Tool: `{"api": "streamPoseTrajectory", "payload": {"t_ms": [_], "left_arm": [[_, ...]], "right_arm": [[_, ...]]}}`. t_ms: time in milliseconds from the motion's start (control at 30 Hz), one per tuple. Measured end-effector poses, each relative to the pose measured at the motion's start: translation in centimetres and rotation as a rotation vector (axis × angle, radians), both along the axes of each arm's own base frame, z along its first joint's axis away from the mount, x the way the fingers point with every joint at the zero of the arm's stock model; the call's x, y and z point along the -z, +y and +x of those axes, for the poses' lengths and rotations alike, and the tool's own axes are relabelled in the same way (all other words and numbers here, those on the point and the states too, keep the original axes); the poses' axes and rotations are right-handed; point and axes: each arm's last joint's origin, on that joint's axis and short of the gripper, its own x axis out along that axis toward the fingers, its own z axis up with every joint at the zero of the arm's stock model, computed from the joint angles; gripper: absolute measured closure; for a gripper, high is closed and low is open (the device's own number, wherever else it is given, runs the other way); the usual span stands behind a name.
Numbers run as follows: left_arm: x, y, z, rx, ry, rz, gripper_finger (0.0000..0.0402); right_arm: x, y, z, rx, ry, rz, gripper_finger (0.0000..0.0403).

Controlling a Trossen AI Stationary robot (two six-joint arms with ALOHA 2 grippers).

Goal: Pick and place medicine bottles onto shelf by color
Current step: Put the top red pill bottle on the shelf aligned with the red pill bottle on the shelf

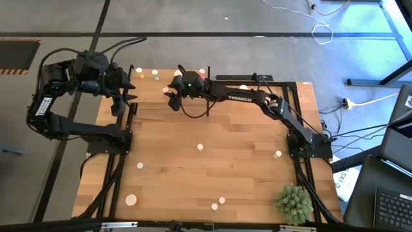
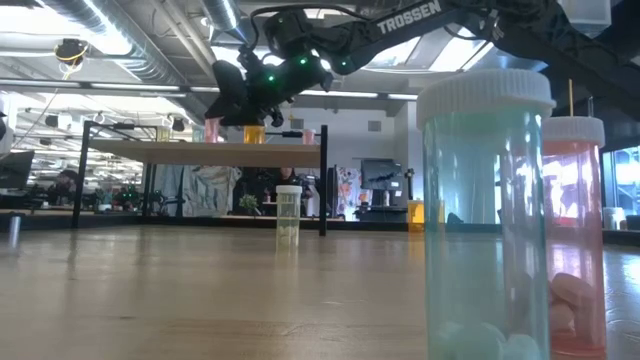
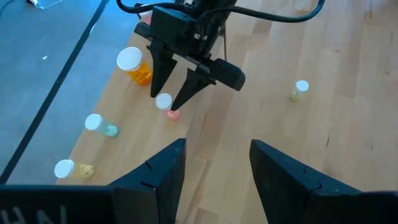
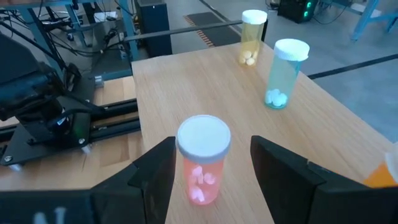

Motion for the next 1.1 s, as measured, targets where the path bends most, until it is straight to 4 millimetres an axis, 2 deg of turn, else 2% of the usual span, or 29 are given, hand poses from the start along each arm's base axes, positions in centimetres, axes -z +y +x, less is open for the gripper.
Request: {"api": "streamPoseTrajectory", "payload": {"t_ms": [233, 533, 667, 1100], "left_arm": [[0.0, 0.0, 0.0, -0.001, 0.0, 0.001, 0.0229], [0.0, 0.01, 0.0, -0.001, 0.001, 0.001, 0.0229], [0.0, 0.0, 0.0, -0.001, 0.001, 0.001, 0.0229], [0.0, 0.0, 0.0, 0.0, 0.001, 0.0, 0.0229]], "right_arm": [[0.0, 0.0, 0.0, 0.0, 0.0, 0.0, 0.0201], [0.0, 0.06, 0.02, -0.016, -0.001, 0.003, 0.0269], [0.0, 0.06, 0.02, -0.016, 0.0, 0.003, 0.0287], [0.0, 0.06, 0.02, -0.015, -0.001, 0.006, 0.029]]}}
